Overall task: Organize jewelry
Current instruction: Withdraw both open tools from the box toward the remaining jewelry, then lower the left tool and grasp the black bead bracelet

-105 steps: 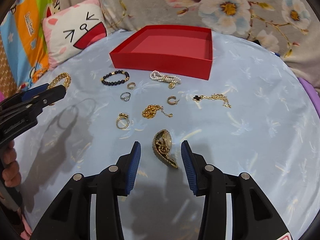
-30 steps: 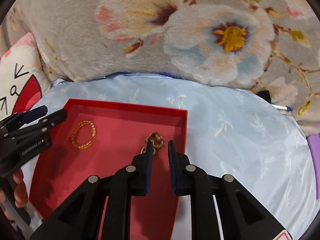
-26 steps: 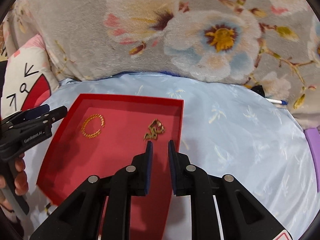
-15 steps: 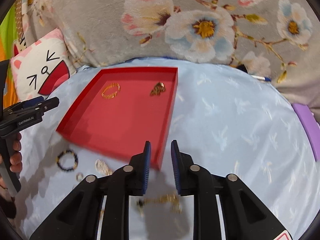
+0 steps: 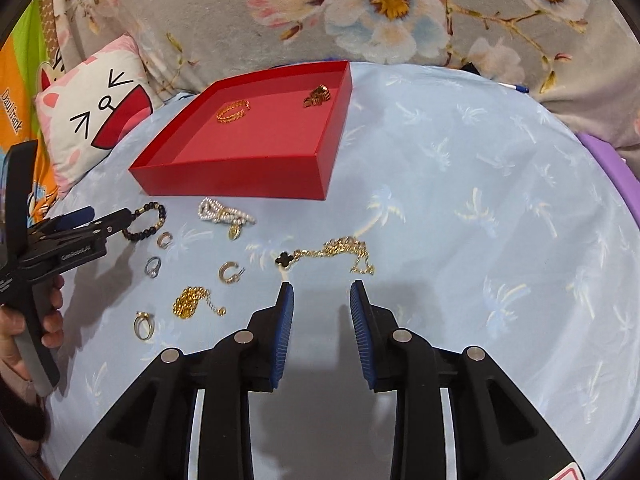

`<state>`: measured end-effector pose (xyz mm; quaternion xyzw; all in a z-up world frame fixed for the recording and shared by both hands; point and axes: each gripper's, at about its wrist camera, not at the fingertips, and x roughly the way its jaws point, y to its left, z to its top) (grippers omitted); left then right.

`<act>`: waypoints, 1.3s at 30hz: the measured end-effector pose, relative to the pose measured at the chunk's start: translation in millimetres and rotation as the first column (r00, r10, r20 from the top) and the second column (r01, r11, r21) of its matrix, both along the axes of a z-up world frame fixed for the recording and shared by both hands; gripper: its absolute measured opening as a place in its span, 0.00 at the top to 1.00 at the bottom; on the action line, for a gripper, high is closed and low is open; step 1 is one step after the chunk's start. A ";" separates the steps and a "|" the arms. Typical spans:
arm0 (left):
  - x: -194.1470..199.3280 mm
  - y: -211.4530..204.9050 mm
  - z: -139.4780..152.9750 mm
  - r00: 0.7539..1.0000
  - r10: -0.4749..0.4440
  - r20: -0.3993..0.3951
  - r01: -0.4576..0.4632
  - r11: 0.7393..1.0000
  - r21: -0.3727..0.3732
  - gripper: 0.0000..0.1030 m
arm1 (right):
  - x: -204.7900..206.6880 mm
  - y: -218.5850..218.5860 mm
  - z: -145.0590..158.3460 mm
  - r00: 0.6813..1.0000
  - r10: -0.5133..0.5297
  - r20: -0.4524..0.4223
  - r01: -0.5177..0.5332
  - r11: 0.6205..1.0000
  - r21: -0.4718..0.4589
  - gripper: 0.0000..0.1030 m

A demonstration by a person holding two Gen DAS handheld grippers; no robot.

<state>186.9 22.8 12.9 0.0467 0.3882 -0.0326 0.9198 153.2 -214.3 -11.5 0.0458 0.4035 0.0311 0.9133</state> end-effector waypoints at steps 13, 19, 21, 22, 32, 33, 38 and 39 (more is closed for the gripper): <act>11.9 12.3 -20.9 0.998 -0.012 -0.063 0.008 0.998 -0.065 0.50 | -2.6 15.5 -9.4 0.999 0.048 -0.005 -0.048 0.999 -0.009 0.72; 11.3 6.7 -19.9 0.998 -0.034 -0.056 0.032 0.998 -0.045 0.89 | 13.3 33.7 -4.1 0.994 0.113 0.002 -0.113 0.994 -0.006 0.72; 11.3 8.0 -19.4 0.997 -0.042 -0.057 0.039 0.998 -0.059 0.93 | 24.0 43.0 0.3 0.989 0.147 0.015 -0.147 0.989 -0.025 0.72; 11.0 8.5 -19.3 0.997 -0.044 -0.058 0.041 0.997 -0.064 0.93 | 29.9 48.0 2.0 0.986 0.163 0.019 -0.162 0.986 -0.033 0.72; 7.2 11.5 -15.0 0.996 -0.063 -0.060 0.057 0.994 -0.094 0.93 | 85.8 82.5 -9.2 0.963 0.269 -0.017 -0.270 0.959 -0.089 0.70; 6.5 10.9 -14.3 0.996 -0.066 -0.060 0.061 0.994 -0.095 0.93 | 88.0 83.2 -10.6 0.961 0.275 -0.021 -0.276 0.957 -0.090 0.70; 4.8 6.5 -14.2 0.994 -0.088 -0.064 0.082 0.992 -0.094 0.93 | 94.4 84.8 -17.3 0.955 0.293 -0.036 -0.296 0.949 -0.108 0.70; 4.6 5.5 -14.7 0.994 -0.090 -0.066 0.083 0.992 -0.092 0.93 | 95.5 84.5 -17.9 0.956 0.293 -0.036 -0.295 0.949 -0.114 0.70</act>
